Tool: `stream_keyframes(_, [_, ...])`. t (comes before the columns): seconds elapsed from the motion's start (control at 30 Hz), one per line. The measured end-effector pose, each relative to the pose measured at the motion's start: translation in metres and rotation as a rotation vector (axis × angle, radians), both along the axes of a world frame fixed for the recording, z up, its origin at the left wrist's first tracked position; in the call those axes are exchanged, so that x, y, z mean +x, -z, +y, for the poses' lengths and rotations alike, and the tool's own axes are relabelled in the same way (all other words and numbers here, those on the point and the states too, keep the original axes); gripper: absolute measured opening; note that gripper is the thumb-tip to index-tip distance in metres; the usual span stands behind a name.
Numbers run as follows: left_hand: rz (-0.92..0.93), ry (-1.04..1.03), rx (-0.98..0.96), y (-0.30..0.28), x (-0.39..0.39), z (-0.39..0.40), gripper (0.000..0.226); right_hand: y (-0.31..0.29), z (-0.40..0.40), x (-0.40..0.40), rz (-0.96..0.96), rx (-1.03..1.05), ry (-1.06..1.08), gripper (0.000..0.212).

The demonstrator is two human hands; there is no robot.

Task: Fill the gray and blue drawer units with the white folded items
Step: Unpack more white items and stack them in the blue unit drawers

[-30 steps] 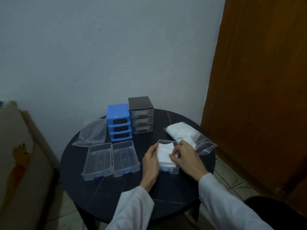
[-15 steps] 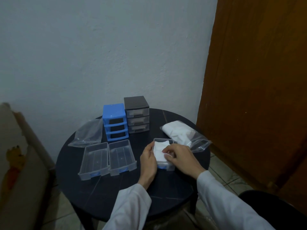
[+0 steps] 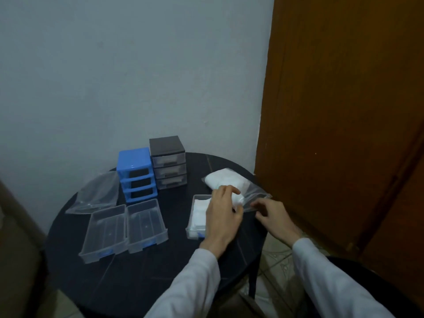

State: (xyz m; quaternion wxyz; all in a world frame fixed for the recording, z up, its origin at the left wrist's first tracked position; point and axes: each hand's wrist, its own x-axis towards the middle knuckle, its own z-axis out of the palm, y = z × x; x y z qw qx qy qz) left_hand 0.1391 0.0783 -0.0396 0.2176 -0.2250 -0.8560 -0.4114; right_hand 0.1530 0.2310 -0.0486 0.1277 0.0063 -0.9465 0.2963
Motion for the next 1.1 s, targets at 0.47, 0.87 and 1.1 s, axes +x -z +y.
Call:
stream_keyframes(0.47, [-0.262,0.093,-0.037,0.005,-0.033,0.020,0.018,0.014,0.001,-0.028,0.025,-0.079,-0.077,0.022])
stream_keyframes(0.87, [-0.281,0.180,0.081,0.012,-0.046,0.018,0.018,0.017,-0.004,-0.043,0.022,-0.178,0.100,0.030])
stream_keyframes(1.1, [-0.250,0.145,0.037,0.008,-0.046,0.018,0.022,0.010,0.001,-0.034,0.119,-0.082,0.064,0.025])
